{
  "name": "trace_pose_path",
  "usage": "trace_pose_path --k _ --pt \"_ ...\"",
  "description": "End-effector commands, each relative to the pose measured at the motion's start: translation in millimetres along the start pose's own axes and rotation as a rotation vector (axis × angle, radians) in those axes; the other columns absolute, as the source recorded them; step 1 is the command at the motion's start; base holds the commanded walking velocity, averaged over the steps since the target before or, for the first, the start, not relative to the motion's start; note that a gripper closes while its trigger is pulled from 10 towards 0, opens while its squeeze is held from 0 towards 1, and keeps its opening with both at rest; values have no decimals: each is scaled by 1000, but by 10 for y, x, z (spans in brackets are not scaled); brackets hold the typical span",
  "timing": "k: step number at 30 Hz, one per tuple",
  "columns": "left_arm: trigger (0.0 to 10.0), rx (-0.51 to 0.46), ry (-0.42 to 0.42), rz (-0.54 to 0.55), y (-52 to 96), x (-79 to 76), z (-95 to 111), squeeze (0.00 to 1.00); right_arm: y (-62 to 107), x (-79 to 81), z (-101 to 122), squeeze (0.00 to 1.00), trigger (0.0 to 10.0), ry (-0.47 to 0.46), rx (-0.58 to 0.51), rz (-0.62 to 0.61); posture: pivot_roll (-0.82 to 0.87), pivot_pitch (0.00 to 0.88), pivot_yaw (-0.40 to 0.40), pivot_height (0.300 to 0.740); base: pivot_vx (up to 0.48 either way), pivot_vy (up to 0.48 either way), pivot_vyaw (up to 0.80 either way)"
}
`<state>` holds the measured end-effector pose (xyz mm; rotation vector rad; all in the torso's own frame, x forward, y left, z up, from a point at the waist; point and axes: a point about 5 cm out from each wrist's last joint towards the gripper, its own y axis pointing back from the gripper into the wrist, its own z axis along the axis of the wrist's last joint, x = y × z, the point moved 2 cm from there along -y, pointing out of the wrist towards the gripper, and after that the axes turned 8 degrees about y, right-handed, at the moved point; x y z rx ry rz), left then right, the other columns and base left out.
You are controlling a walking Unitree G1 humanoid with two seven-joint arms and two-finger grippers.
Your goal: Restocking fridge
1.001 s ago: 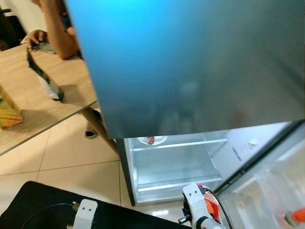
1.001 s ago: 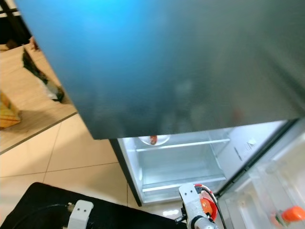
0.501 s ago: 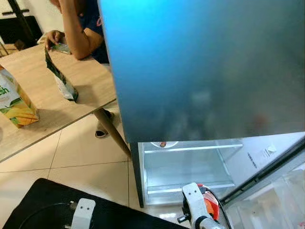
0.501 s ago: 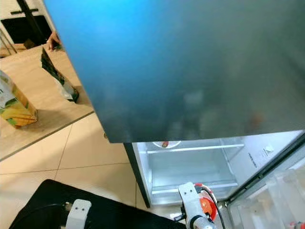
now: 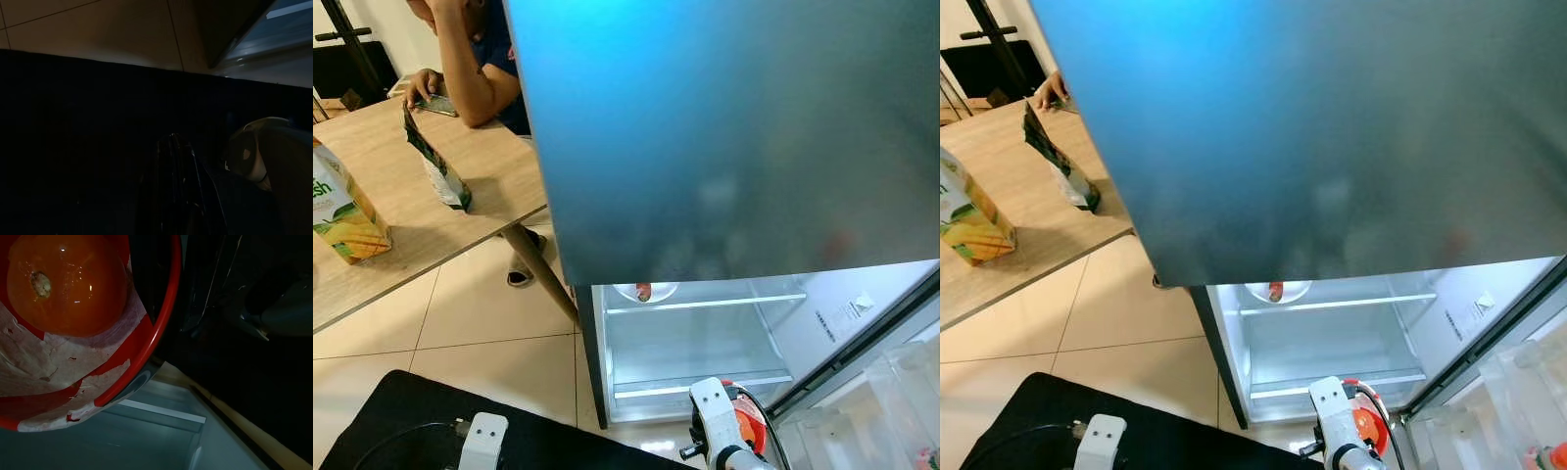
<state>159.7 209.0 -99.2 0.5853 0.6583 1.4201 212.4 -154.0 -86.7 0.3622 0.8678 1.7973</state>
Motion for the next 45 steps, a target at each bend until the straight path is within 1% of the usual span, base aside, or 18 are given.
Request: trace_pose_path --k 1,4,7,15,26,27,32,45 --pt "10000 15 12 19 42 63 -62 0 10 -15 -12 0 10000 -13 -7 -11 -92 96 17 740 0 -311 0" --pt "10000 11 34 35 45 76 -66 0 9 -17 -9 0 10000 -11 -7 -11 -93 96 17 740 0 -104 0" --pt "10000 6 38 43 47 82 -62 0 9 -19 -7 0 10000 -11 -8 -11 -94 96 16 740 0 0 0" --pt "10000 -1 18 29 45 79 -45 0 8 -20 -1 0 10000 -11 -11 -10 -94 98 14 740 0 0 0" --pt "10000 -8 36 36 48 84 -45 0 11 -29 -6 0 10000 -10 -10 -11 -96 100 12 740 0 -468 0" --pt "10000 -7 53 43 50 88 -53 0 11 -32 -7 0 10000 -10 -9 -12 -96 102 12 740 0 0 0" --pt "10000 -12 75 51 52 88 -56 0 12 -39 -7 0 10000 -10 -9 -12 -97 105 10 740 0 0 0" --pt "10000 -18 88 46 50 70 -56 0 4 -45 15 0 10000 -9 -14 -11 -100 111 4 740 0 0 0"
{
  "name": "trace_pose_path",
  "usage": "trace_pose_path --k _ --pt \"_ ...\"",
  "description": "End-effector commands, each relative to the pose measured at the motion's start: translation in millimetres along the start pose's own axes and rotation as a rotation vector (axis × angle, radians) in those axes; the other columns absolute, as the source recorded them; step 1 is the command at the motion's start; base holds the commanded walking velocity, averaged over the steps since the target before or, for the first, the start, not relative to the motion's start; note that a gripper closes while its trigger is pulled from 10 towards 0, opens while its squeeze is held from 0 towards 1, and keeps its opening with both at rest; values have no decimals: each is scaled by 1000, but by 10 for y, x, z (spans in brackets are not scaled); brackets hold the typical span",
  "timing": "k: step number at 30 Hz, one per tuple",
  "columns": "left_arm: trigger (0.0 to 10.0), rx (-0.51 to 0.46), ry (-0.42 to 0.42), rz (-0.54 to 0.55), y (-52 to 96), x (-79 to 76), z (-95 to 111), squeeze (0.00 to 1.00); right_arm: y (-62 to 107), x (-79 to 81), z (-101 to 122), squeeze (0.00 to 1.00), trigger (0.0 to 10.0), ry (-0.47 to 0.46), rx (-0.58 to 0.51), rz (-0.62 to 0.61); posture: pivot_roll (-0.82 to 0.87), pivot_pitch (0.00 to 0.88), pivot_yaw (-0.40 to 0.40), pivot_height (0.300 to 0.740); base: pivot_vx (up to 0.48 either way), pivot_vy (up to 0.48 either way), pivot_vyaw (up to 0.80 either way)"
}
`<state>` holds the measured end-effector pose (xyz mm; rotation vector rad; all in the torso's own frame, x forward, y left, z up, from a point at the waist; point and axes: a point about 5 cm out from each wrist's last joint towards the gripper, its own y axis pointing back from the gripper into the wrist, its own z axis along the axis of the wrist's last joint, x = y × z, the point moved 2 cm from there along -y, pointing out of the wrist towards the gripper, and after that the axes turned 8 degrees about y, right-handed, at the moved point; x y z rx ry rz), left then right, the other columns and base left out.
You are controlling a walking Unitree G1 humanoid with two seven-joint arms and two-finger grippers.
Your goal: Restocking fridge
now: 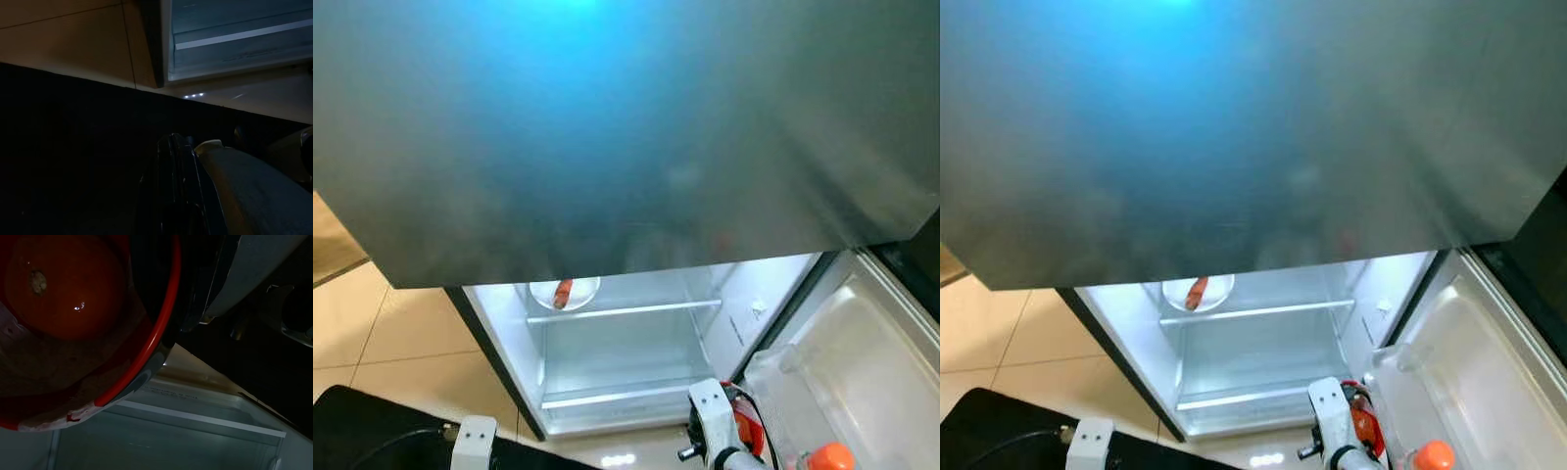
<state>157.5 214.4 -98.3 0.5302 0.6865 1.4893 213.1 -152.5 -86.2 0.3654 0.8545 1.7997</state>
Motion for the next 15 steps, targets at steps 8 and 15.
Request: trace_pose_path --k 8,15 --pt "10000 37 3 2 21 11 -72 0 7 -51 3 0 10000 -1 -5 -12 -94 112 3 740 0 0 0" --pt "10000 32 -26 -3 17 5 -58 0 4 -25 1 0 10000 -4 -4 -7 -90 114 5 740 0 321 0"
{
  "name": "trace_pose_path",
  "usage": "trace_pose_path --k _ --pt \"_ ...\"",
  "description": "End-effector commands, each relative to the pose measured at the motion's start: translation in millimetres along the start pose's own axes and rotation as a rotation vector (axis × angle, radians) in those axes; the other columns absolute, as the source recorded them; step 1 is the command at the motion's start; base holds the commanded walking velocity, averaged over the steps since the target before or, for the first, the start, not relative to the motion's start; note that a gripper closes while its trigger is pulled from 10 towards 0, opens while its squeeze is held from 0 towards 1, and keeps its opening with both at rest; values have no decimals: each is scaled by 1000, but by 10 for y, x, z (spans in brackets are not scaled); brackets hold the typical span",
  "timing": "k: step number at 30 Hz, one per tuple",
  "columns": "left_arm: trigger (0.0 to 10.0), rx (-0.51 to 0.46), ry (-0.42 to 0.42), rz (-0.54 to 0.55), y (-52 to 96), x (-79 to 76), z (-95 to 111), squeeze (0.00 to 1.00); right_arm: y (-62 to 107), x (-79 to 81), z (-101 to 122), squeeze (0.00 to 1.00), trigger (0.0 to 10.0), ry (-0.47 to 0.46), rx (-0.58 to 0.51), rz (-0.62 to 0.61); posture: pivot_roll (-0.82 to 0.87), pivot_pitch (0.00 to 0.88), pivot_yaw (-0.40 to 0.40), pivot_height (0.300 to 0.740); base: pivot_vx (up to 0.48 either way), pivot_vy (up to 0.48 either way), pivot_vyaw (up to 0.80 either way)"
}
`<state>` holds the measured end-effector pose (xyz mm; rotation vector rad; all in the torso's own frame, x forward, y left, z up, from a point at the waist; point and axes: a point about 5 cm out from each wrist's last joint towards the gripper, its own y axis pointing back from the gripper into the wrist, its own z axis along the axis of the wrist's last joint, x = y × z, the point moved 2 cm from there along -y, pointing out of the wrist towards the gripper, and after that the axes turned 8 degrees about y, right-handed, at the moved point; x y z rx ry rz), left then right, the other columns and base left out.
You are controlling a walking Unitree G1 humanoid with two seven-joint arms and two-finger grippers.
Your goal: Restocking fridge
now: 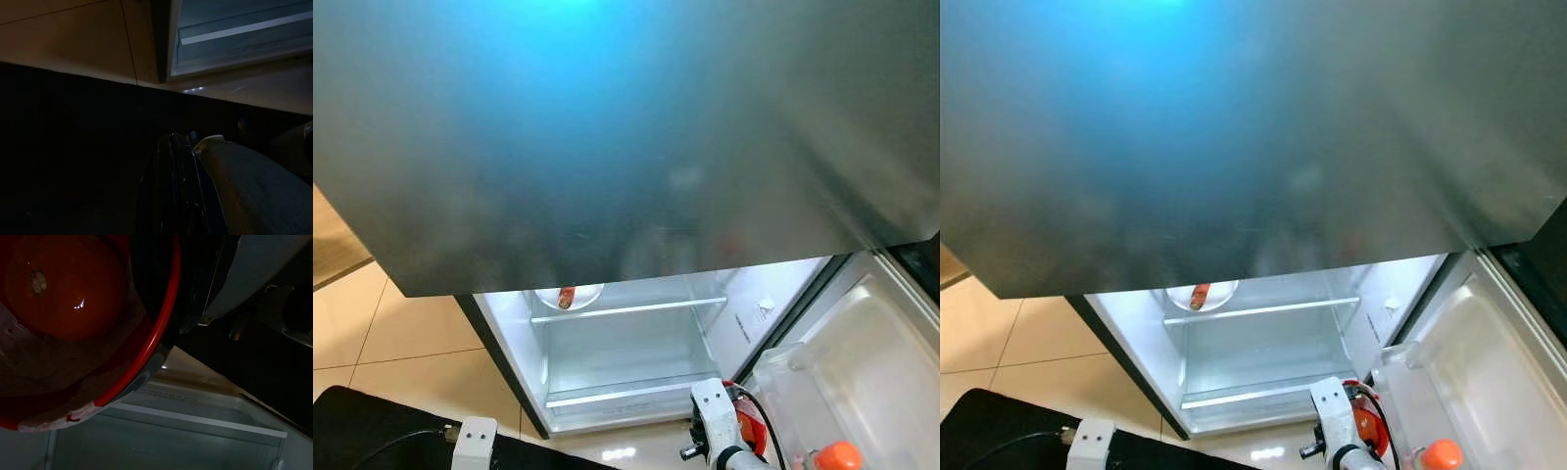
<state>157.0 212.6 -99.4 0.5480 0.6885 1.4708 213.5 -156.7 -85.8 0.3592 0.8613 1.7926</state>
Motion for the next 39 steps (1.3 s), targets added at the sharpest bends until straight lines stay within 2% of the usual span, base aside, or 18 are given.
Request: trace_pose_path --k 1,7,9,13,21,29,39 --pt "10000 17 -12 7 21 21 -46 0 -3 16 12 0 10000 -9 -7 1 -90 114 5 740 0 0 0" --pt "10000 21 -43 -29 15 -4 -34 0 -4 19 11 0 10000 -11 -7 0 -88 114 7 740 0 0 0" --pt "10000 29 -112 -80 6 -37 -13 0 -6 25 14 0 10000 -13 -7 -1 -87 113 9 740 0 0 0" --pt "10000 34 -143 -99 2 -50 -5 0 -6 26 13 0 10000 -15 -6 -2 -87 113 11 740 0 0 0" --pt "10000 52 -138 -84 2 -28 -23 0 -4 24 9 0 10000 -18 -6 -5 -86 113 15 740 0 0 0" --pt "10000 60 -132 -82 5 -18 -34 0 -4 34 5 0 10000 -20 -5 -3 -84 110 16 740 0 427 0" --pt "10000 66 -148 -91 11 -3 -34 0 -3 41 4 0 10000 -22 -7 -4 -87 102 21 740 0 0 0"
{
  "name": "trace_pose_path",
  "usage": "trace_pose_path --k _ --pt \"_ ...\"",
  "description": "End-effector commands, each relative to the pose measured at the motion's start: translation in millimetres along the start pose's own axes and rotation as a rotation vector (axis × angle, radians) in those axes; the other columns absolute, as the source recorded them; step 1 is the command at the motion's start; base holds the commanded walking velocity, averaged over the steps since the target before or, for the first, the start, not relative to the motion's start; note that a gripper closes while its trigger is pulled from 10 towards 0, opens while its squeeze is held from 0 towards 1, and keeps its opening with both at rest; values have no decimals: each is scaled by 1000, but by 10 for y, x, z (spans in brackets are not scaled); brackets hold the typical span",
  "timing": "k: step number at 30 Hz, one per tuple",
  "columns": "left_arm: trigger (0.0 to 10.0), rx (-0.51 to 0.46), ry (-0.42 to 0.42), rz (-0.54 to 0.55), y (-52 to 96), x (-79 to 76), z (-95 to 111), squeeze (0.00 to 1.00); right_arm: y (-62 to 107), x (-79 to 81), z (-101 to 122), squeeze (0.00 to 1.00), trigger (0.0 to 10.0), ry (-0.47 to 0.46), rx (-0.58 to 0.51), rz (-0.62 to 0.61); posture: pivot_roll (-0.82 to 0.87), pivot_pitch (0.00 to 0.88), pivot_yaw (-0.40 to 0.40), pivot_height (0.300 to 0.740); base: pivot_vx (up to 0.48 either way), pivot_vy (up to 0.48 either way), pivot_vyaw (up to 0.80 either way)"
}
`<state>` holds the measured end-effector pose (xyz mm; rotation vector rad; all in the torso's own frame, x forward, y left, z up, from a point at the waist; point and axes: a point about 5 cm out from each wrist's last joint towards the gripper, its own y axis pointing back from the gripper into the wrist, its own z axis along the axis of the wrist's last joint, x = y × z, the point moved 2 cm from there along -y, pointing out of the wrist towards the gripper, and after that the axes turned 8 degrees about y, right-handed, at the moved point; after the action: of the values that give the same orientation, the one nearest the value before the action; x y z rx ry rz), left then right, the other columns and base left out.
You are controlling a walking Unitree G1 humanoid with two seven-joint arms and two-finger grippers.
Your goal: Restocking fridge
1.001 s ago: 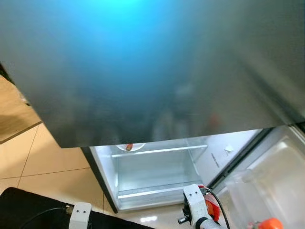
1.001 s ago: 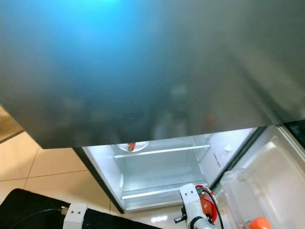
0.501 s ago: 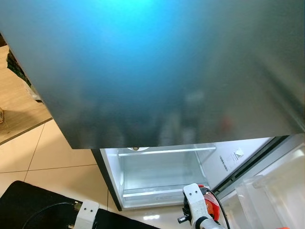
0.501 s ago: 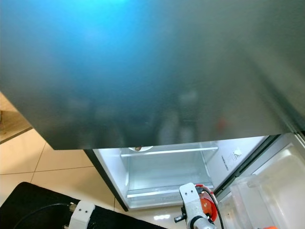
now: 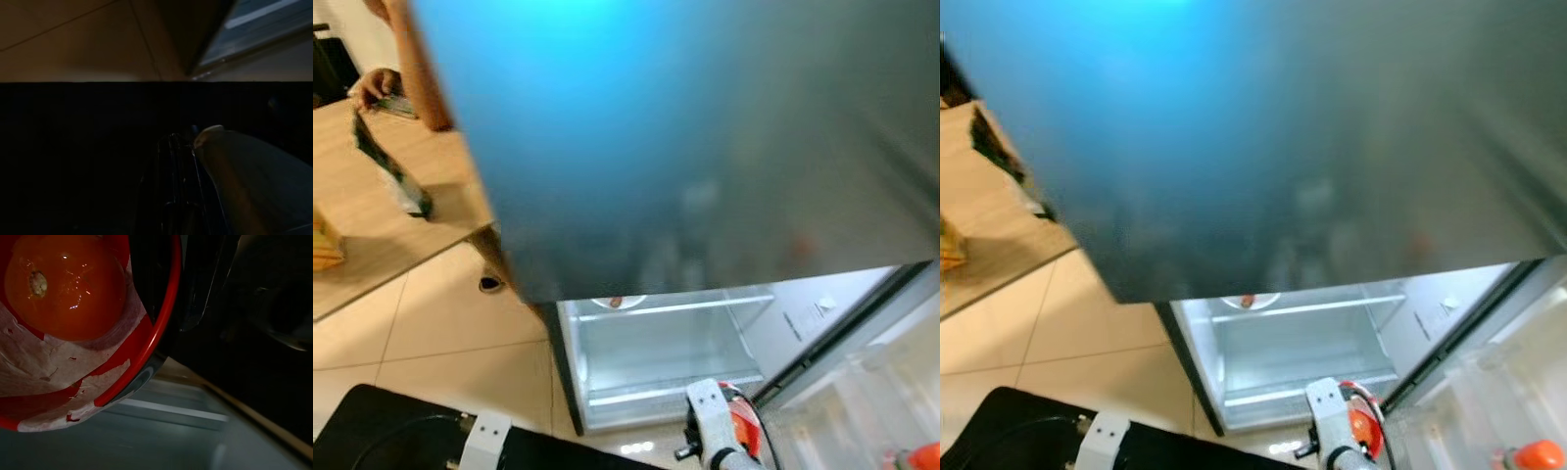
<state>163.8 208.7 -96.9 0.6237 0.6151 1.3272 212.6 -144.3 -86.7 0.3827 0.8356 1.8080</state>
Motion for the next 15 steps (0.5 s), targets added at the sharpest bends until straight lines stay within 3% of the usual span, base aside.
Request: trace_pose_path --k 1,8,14,15 --pt "10000 58 -20 -1 46 33 -117 0 25 -79 -38 0 10000 0 3 -26 -88 102 23 740 0 0 0" --pt "10000 54 -38 -3 49 44 -109 0 30 -77 -53 0 10000 -1 6 -27 -87 100 26 740 0 0 0" --pt "10000 42 0 13 54 59 -107 0 30 -77 -51 0 10000 -3 6 -29 -86 104 28 740 0 0 0" --pt "10000 29 -36 -18 45 33 -74 0 23 -82 -29 0 10000 -5 -2 -30 -88 107 24 740 0 0 0"
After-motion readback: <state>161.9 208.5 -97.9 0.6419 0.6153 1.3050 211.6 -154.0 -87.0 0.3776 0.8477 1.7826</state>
